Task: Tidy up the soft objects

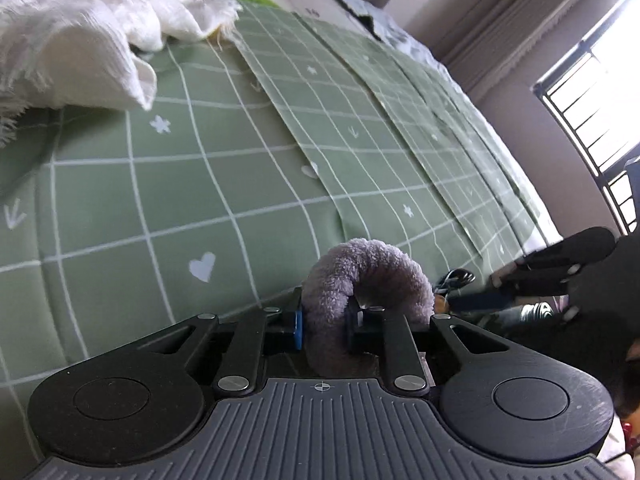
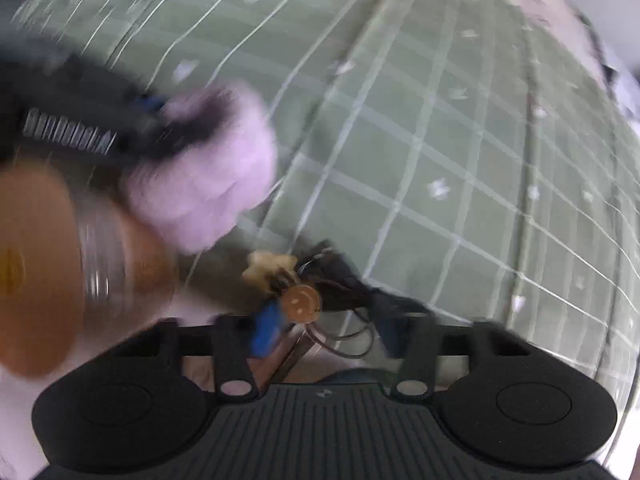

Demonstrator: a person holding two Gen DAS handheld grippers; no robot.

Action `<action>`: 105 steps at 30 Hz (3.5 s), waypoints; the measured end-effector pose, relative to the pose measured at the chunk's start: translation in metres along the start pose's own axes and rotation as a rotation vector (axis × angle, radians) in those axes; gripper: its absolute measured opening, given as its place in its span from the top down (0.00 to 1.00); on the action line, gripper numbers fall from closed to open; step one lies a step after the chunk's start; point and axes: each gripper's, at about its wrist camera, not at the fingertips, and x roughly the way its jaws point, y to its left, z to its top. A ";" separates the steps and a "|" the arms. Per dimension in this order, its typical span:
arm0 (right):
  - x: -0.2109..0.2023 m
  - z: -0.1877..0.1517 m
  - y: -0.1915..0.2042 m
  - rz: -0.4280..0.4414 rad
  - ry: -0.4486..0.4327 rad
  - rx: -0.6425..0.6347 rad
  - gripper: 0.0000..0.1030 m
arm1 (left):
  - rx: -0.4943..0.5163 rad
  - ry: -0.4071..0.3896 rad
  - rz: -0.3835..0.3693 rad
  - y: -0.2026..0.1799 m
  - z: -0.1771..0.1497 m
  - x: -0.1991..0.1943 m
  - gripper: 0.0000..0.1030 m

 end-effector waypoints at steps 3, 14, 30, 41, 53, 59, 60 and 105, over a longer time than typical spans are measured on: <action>-0.027 0.006 -0.019 0.016 -0.035 0.132 0.98 | -0.017 -0.061 -0.016 0.003 0.002 -0.014 0.80; -0.115 -0.012 -0.033 0.032 -0.150 0.217 0.94 | -0.044 -0.201 0.000 -0.005 -0.005 -0.077 0.80; 0.015 0.023 -0.033 0.123 -0.008 0.418 0.87 | -0.102 -0.121 -0.008 0.028 -0.006 -0.041 0.80; -0.130 -0.028 -0.054 0.148 -0.249 0.454 0.87 | -0.009 -0.350 0.049 -0.042 0.008 -0.142 0.80; -0.283 -0.164 -0.123 0.063 -0.524 0.529 0.87 | 0.249 -0.222 -0.088 -0.252 0.013 -0.126 0.80; -0.255 -0.243 -0.167 0.044 -0.481 0.662 0.87 | 0.180 -0.058 -0.236 -0.306 -0.006 -0.028 0.79; -0.244 -0.252 -0.174 0.050 -0.469 0.685 0.87 | 0.161 -0.026 -0.247 -0.309 -0.012 -0.006 0.77; -0.054 -0.017 -0.058 0.052 -0.047 0.567 0.36 | -0.182 -0.355 -0.066 -0.061 -0.044 -0.129 0.76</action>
